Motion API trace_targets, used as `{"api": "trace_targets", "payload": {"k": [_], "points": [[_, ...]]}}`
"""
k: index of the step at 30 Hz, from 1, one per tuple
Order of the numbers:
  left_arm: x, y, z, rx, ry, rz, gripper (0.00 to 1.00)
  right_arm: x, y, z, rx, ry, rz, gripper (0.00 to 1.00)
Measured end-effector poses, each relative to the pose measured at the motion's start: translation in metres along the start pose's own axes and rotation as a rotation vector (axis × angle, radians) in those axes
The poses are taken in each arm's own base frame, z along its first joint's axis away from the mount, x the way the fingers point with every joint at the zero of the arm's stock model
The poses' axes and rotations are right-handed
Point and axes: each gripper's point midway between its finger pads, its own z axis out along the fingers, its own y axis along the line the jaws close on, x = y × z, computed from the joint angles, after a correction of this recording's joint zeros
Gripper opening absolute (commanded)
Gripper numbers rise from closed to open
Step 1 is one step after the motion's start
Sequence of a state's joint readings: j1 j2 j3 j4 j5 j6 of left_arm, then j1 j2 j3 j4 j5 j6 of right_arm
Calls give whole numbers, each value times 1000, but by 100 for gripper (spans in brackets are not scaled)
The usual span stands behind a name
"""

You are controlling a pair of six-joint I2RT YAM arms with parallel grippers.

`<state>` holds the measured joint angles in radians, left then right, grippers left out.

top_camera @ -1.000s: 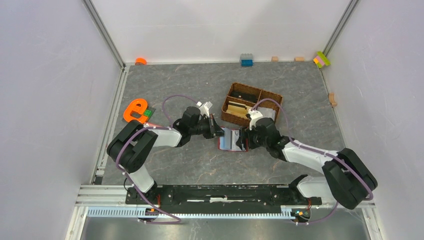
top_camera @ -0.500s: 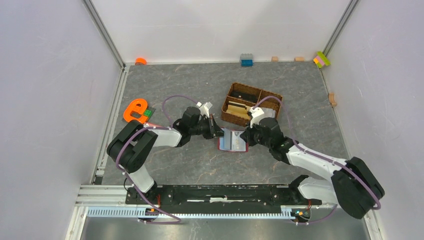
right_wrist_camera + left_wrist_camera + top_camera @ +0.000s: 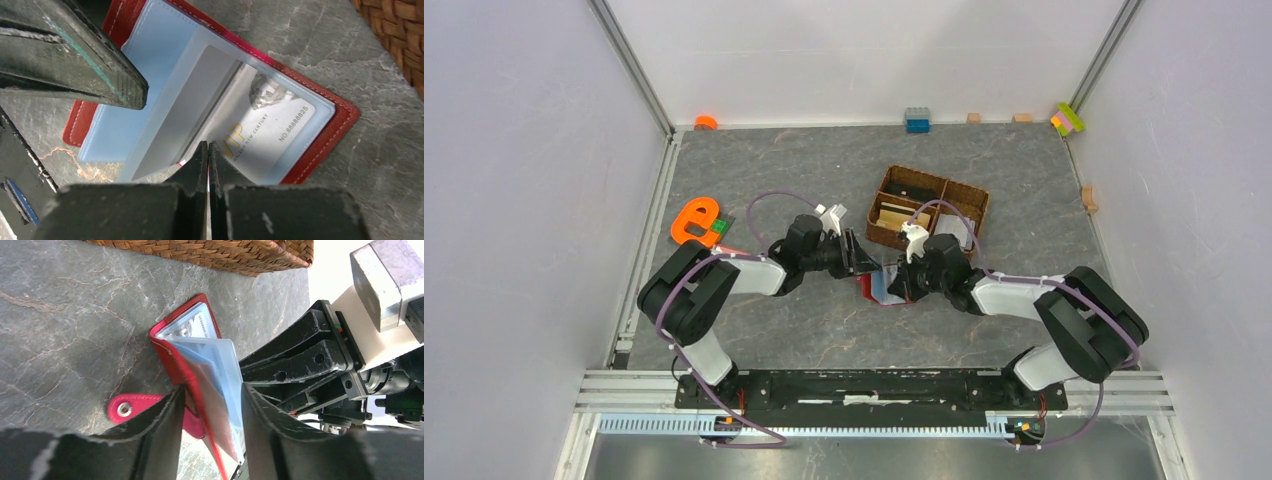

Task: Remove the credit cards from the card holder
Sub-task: Remove the credit card from the card holder.

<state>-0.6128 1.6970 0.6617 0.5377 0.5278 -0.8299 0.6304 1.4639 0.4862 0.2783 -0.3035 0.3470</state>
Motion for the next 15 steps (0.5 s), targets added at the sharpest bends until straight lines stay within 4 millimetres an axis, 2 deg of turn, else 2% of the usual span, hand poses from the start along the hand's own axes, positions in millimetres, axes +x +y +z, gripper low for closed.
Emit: {"api": "trace_targets", "payload": {"k": [6, 10, 12, 15], "points": [[2, 5, -4, -6, -7, -6, 71, -1, 4, 2, -20, -3, 1, 0], [2, 6, -4, -11, -5, -9, 72, -5, 9, 1, -36, -16, -6, 0], [3, 7, -4, -13, -3, -11, 68, -6, 11, 2, -48, -21, -10, 0], [4, 8, -4, -21, 4, -16, 51, -7, 13, 2, -57, -24, -13, 0]]}}
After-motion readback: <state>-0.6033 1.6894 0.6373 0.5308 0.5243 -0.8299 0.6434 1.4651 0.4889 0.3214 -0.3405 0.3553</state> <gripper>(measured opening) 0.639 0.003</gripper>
